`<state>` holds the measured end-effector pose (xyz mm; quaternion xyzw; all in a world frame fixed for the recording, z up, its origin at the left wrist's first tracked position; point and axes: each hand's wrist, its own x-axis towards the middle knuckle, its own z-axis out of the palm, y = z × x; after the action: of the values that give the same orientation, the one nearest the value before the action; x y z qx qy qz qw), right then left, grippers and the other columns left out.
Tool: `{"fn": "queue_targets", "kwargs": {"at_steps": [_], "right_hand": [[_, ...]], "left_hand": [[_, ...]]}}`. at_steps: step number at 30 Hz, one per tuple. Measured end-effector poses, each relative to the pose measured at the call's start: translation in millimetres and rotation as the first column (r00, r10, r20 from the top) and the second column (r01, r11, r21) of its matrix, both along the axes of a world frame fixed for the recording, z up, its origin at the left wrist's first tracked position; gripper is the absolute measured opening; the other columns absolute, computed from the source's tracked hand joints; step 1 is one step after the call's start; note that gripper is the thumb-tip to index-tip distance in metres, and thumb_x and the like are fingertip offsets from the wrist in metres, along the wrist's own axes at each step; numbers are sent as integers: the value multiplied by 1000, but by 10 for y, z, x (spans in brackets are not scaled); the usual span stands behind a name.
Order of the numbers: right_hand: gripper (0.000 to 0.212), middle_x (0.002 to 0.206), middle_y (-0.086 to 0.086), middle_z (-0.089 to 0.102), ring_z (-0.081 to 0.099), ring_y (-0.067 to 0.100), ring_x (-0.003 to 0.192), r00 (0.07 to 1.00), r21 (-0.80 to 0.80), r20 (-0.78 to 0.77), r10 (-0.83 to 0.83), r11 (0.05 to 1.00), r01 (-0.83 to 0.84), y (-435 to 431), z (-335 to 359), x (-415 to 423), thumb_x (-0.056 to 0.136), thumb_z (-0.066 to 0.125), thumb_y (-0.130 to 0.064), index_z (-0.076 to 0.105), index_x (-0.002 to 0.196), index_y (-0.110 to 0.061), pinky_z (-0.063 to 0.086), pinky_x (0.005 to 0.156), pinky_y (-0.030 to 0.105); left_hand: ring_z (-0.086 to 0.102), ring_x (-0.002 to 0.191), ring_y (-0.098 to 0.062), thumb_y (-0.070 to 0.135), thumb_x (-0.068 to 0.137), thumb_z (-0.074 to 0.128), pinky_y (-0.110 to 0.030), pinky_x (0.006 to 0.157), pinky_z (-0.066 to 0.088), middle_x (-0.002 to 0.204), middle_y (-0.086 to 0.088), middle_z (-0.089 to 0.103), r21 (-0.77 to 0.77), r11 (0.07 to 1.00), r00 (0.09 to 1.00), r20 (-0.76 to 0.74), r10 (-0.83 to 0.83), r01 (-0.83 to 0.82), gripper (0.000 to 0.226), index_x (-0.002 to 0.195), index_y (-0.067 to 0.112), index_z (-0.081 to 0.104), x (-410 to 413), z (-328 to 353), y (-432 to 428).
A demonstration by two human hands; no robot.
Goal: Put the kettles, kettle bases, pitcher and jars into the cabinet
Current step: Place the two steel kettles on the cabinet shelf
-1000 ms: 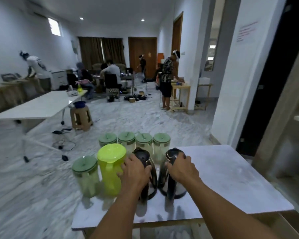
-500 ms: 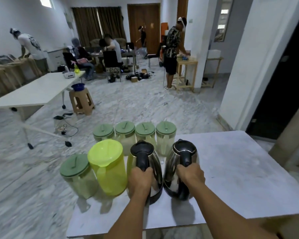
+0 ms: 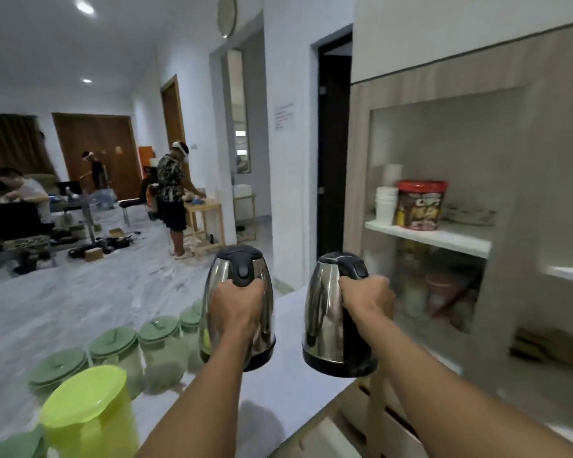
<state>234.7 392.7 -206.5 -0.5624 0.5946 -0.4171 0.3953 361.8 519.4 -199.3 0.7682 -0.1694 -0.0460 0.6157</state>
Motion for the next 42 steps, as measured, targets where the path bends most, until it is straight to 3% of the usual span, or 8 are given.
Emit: {"fn": "queue_targets", "kwargs": {"at_steps": [4, 9, 12, 18, 23, 29, 34, 42], "right_hand": [[41, 106, 17, 72, 67, 38, 99, 971, -84, 25, -238, 967, 239, -139, 465, -889, 72, 68, -37, 70, 101, -8, 55, 83, 38], [31, 100, 15, 73, 66, 39, 94, 891, -193, 73, -449, 870, 454, -254, 811, -2036, 77, 64, -31, 72, 96, -8, 55, 80, 38], [29, 100, 14, 72, 65, 38, 94, 818, -228, 103, -566, 787, 573, -353, 992, -2748, 77, 63, -28, 70, 97, -7, 50, 75, 34], [31, 99, 13, 72, 67, 37, 93, 686, -307, 155, -711, 626, 717, -730, 1271, -4066, 78, 64, -30, 70, 98, -7, 53, 74, 35], [34, 104, 14, 72, 67, 36, 99, 611, -340, 162, -775, 538, 772, -1227, 1375, -4922, 78, 65, -29, 71, 105, -9, 50, 77, 34], [22, 87, 7, 72, 69, 33, 88, 579, -360, 198, -791, 491, 794, -1849, 1455, -5647, 75, 67, -28, 71, 89, -12, 58, 81, 42], [30, 90, 11, 72, 68, 34, 88, 556, -348, 205, -805, 471, 811, -2422, 1444, -5964, 71, 65, -30, 73, 94, -12, 58, 80, 41], [13, 77, 8, 70, 68, 32, 77, 572, -370, 206, -794, 478, 797, -3461, 1353, -6234, 74, 66, -26, 71, 79, -15, 56, 69, 36]], "left_hand": [[54, 60, -24, 22, 78, 62, -26, 55, 40, 58, -1, 55, -90, 976, 980, 38, -194, 196, 22, 57, 15, 57, -668, 370, -371], [63, 78, -35, 26, 75, 64, -35, 77, 54, 74, -12, 68, -129, 902, 908, 142, -395, 412, 20, 63, 10, 65, -1667, 706, -976], [67, 78, -36, 30, 70, 62, -36, 74, 55, 75, -14, 73, -169, 831, 846, 169, -505, 530, 27, 74, 6, 74, -2352, 840, -1372], [68, 67, -30, 33, 67, 61, -31, 57, 51, 66, -10, 71, -206, 646, 677, 210, -705, 736, 26, 64, 9, 71, -3650, 1111, -2109], [69, 69, -29, 34, 69, 60, -32, 62, 54, 69, -9, 73, -242, 555, 603, 223, -766, 795, 27, 68, 9, 71, -4610, 1282, -2800], [64, 69, -29, 34, 72, 60, -28, 60, 47, 71, -8, 70, -248, 533, 580, 195, -791, 809, 25, 71, 10, 70, -5413, 1379, -3636], [60, 65, -25, 31, 77, 63, -28, 60, 43, 73, -7, 67, -243, 570, 610, 139, -780, 785, 22, 75, 10, 69, -5707, 1367, -4271], [51, 53, -18, 30, 82, 67, -24, 46, 36, 74, -10, 63, -226, 569, 606, 153, -780, 790, 24, 73, 8, 61, -5883, 1269, -5403]]}}
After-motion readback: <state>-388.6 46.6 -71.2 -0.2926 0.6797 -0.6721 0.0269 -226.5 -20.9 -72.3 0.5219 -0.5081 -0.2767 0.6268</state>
